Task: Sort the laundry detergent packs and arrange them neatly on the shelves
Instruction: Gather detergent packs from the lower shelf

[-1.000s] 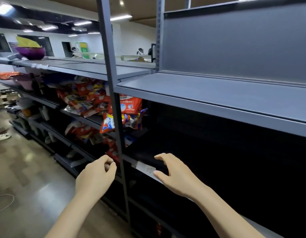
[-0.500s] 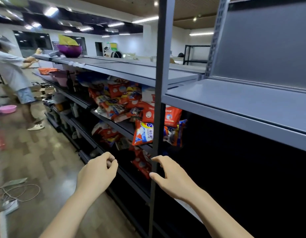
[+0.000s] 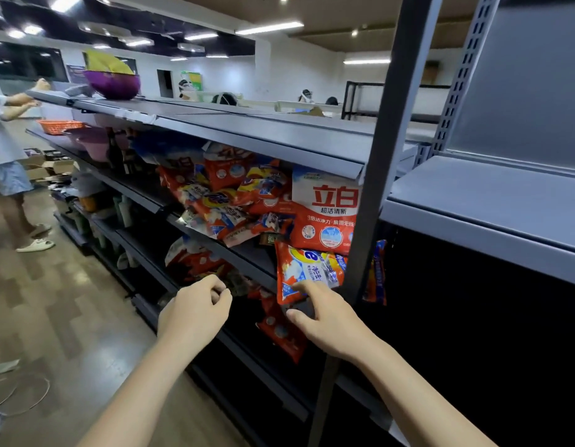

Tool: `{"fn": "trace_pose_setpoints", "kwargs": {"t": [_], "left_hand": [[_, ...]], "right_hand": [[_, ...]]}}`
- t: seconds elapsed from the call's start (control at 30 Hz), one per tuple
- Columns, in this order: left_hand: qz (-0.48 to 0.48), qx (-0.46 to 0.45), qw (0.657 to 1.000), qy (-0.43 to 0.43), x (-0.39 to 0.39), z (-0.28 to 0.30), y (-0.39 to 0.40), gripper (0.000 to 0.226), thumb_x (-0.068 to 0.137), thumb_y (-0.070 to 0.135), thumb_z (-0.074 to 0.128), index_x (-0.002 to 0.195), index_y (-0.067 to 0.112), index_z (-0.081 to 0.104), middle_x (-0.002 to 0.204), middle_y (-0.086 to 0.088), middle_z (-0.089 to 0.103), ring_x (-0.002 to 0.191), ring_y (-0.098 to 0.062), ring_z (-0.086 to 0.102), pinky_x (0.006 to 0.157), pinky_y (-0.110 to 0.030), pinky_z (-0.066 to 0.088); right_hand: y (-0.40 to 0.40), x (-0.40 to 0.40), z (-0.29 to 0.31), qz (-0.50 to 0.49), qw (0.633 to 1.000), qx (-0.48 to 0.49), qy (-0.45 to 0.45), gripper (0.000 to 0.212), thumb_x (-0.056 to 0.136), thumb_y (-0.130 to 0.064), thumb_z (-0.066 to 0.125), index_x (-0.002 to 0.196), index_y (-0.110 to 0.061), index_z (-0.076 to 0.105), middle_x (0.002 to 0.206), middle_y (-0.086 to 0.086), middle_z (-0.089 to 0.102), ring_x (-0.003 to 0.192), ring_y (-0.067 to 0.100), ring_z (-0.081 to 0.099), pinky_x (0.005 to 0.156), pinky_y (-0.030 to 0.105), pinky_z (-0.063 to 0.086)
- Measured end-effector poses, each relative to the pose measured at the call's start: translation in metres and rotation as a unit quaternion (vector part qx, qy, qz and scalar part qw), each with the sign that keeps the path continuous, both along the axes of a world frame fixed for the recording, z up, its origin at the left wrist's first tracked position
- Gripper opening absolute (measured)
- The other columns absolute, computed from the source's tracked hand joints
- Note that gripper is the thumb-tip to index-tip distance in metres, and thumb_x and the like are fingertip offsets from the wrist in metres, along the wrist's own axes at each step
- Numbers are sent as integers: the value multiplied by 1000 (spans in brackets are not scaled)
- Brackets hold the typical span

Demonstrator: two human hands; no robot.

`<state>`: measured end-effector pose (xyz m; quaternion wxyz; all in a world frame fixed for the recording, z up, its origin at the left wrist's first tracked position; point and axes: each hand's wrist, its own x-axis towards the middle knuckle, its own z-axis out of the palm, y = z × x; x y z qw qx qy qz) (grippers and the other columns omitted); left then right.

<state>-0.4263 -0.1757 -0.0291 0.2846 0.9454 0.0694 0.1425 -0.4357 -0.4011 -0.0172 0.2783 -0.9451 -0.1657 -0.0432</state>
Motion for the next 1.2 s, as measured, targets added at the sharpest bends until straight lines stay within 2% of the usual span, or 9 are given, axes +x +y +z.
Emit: {"fn": "trace_pose_setpoints", "kwargs": {"t": [0.13,0.27,0.43,0.53,0.77,0.9,1.03,1.1,1.2], "left_hand": [[-48,19,999,1,48,3,42,12,92,40,43,89,37,55,72,19,61,68,-1,54,52,-22,37],[-90,30,995,16,94,10,85,13,92,42,43,91,37,55,78,19,62,69,-6,57,56,-24,42],[-143,54,988,38,153,23,127,14,93,42,44,87,34,54,83,18,61,69,-7,57,53,-24,39],[-170,66,983,35,182,27,138,16,93,41,45,82,32,52,79,19,59,67,-6,56,51,-23,38],[-230,89,967,57,253,31,136,16,94,43,44,94,31,54,85,12,62,69,-9,57,55,-26,49],[-255,109,959,51,288,35,121,21,95,42,44,101,26,56,89,6,64,69,-14,61,59,-31,55],[-257,130,957,34,319,36,104,37,94,44,43,122,23,53,102,-2,64,85,-26,62,64,-31,50],[-255,130,957,36,335,36,99,36,93,42,44,114,14,55,91,-3,60,80,-27,60,61,-31,47],[-254,115,959,54,359,37,93,29,90,37,48,100,11,56,91,-7,59,80,-30,59,68,-35,51]], "right_hand": [[39,35,-1,-49,999,9,-4,44,92,-43,52,132,-28,42,135,-7,48,118,10,48,95,29,43],[71,65,0,-99,995,4,3,44,91,-44,53,131,-27,43,134,-5,48,120,12,47,95,27,40],[106,96,6,-176,984,-3,7,45,91,-42,53,131,-25,43,134,-4,49,118,14,48,88,27,39],[115,108,10,-214,977,-4,10,43,91,-40,53,129,-22,44,130,-1,49,115,17,50,91,32,44],[111,142,10,-291,956,-32,4,43,92,-35,54,131,-21,45,132,0,49,117,17,49,89,29,42],[95,165,4,-334,941,-38,24,48,91,-39,53,135,-22,43,134,0,49,120,19,48,95,37,46],[79,194,5,-376,925,-35,45,52,91,-38,54,138,-24,38,136,1,45,114,23,51,83,31,46],[71,207,8,-399,915,-45,46,49,89,-35,55,135,-27,42,133,0,48,105,21,54,77,30,46],[57,220,12,-433,901,-23,22,30,90,-36,55,119,-27,52,125,-2,55,104,20,57,83,36,51]]}}
